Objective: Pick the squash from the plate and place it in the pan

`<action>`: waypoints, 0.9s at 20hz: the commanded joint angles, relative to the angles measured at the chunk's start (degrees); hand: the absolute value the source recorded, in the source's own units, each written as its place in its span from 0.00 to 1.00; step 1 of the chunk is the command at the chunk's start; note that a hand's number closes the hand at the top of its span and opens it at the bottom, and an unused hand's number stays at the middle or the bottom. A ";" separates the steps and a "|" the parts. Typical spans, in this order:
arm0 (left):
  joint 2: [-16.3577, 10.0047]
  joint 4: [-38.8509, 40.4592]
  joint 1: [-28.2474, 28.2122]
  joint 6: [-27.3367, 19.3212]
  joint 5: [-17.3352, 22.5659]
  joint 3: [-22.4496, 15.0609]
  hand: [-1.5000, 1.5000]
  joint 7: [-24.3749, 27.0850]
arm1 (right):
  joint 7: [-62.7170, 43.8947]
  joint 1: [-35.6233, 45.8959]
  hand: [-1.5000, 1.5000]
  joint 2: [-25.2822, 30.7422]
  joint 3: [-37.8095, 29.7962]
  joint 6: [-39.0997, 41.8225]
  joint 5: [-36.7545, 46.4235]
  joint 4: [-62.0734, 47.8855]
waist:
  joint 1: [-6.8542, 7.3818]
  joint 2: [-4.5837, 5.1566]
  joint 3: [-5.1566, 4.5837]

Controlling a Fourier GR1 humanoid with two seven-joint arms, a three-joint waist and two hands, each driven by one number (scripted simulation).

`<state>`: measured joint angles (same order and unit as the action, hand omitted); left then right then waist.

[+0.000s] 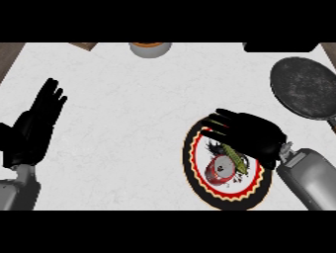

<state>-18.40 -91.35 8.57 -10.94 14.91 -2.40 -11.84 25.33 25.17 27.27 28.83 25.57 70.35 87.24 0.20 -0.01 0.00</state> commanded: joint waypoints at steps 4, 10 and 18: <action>1.36 -3.04 -1.84 1.56 -1.15 1.55 0.50 -2.00 | 5.05 -1.40 0.00 -2.56 -3.00 -5.42 4.12 -7.87 | 0.11 0.03 0.01; 2.36 3.54 1.11 4.29 -2.28 3.91 0.50 1.26 | 3.29 0.42 0.00 -7.56 -2.58 -5.73 10.32 -12.96 | -0.04 0.05 -0.01; 4.30 7.32 3.20 5.87 -3.11 5.25 0.50 3.47 | 7.40 3.56 0.00 -12.17 -5.85 -11.02 11.85 -23.73 | -0.08 0.17 -0.01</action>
<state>-14.63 -91.38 9.26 -7.89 11.13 0.86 -13.12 31.86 27.70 17.68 23.94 17.17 81.26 68.50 0.27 0.04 0.01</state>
